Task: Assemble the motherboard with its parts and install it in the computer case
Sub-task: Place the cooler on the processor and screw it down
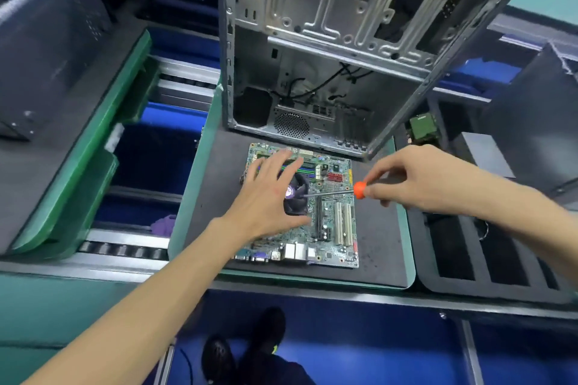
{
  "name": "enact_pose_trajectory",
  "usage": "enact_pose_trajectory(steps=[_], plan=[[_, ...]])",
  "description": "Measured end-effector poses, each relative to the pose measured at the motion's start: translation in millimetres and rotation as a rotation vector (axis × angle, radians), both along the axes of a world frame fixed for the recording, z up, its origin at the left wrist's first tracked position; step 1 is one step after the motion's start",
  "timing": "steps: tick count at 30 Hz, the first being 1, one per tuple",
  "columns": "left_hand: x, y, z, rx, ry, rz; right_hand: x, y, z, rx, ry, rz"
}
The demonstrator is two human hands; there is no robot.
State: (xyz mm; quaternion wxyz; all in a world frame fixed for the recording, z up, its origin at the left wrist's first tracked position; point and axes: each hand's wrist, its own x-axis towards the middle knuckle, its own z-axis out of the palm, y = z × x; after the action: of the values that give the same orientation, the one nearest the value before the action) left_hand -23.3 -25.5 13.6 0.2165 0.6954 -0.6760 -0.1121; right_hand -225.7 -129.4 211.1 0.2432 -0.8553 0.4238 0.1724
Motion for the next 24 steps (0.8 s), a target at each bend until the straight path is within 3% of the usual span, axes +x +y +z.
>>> enact_pose_trajectory(steps=[4,17,24], plan=[[-2,-13,-11,0.111,0.042,-0.031,-17,-3,-21,-0.134,0.033,0.036],[2,-10,-24,-0.031,0.078,-0.032,-23,-10,-39,-0.133,-0.006,0.001],[2,-8,-25,-0.061,0.086,-0.04,-16,4,-34,-0.144,0.076,-0.022]])
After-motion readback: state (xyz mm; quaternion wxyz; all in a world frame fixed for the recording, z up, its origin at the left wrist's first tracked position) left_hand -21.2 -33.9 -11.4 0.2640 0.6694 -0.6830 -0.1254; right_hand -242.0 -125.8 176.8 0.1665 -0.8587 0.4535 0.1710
